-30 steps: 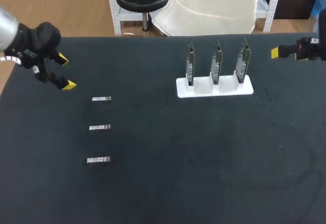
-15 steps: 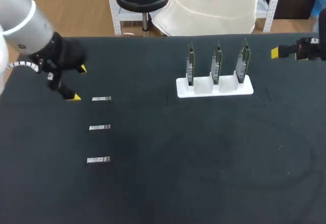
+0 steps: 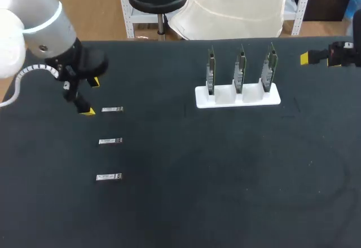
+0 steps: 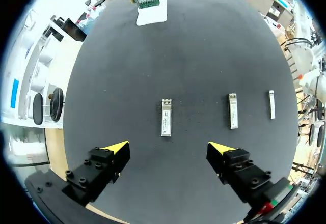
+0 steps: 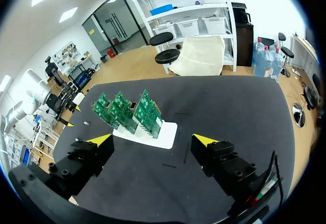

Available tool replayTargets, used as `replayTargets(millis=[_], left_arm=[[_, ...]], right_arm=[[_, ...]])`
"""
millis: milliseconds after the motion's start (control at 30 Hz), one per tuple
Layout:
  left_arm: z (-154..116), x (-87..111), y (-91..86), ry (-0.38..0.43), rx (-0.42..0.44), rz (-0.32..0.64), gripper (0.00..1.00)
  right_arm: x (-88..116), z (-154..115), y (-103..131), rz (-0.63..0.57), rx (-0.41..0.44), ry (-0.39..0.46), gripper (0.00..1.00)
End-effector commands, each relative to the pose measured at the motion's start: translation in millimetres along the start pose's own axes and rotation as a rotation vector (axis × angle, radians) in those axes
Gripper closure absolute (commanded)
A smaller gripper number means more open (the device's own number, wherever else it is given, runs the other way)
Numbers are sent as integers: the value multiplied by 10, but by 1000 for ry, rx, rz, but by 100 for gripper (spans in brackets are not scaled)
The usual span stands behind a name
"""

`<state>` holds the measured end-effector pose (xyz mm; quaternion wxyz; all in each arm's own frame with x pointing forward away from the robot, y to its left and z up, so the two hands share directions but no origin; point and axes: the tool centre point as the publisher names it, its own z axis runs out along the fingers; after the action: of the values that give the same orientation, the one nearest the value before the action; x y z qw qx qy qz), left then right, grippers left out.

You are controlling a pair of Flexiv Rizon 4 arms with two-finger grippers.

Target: Pick up the optical module with the left hand, and insert it into the network port with the right hand.

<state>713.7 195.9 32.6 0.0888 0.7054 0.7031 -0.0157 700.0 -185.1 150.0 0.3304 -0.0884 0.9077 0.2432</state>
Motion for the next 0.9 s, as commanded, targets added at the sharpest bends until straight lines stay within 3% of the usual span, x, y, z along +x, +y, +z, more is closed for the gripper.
replayTargets(millis=[33,900], left_arm=[[58,-42,-53,24,0,24,0],[358,-145,47,48,43,7,0]], right_arm=[[0,0,0,0,0,0,0],[0,0,0,0,0,0,0]])
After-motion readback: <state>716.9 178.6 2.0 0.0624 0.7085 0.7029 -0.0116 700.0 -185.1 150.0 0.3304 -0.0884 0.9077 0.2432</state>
